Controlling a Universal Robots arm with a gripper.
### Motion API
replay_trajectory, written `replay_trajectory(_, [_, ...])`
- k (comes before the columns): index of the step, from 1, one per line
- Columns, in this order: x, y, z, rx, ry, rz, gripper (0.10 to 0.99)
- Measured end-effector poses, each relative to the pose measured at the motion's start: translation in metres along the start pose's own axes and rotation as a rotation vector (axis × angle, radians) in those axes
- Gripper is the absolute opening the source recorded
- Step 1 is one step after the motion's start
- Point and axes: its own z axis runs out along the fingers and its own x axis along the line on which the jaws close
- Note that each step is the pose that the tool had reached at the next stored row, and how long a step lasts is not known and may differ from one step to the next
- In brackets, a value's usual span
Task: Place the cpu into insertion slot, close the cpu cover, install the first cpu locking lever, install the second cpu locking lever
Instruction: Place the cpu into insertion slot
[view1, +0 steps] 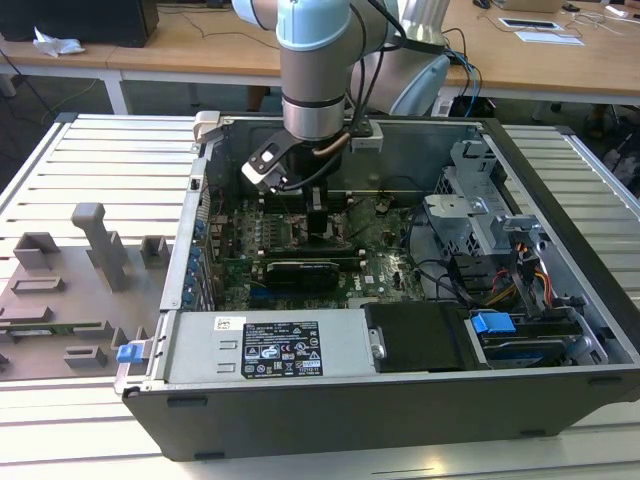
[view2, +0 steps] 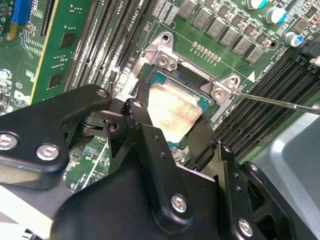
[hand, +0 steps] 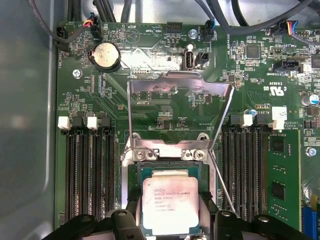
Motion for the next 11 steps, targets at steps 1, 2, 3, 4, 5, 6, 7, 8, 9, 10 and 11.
replay_trajectory(1, [0.0000,0.0004,0.0000,0.000,0.0001,0.000,0.545])
replay_trajectory(2, [0.0000,0.0007,0.0000,0.000,0.0001,0.000,0.545])
replay_trajectory(3, [0.0000,0.0010,0.0001,0.000,0.0001,0.000,0.545])
replay_trajectory(4, [-0.0003,0.0015,0.0002,0.000,0.0002,0.000,0.545])
replay_trajectory(5, [-0.0008,0.0018,0.0003,0.000,0.0004,0.000,0.545])
replay_trajectory(6, [-0.0015,0.0023,0.0004,0.000,0.0007,0.000,0.545])
replay_trajectory(7, [-0.0021,0.0030,0.0004,0.002,0.0025,0.000,0.545])
replay_trajectory(8, [-0.0024,0.0033,0.0005,0.004,0.0038,0.000,0.545])
replay_trajectory(9, [-0.0025,0.0036,0.0005,0.005,0.0044,0.000,0.545])
replay_trajectory(10, [-0.0025,0.0037,0.0004,0.006,0.0047,0.000,0.545])
replay_trajectory(11, [-0.0025,0.0037,0.0005,0.006,0.0048,0.000,0.545])
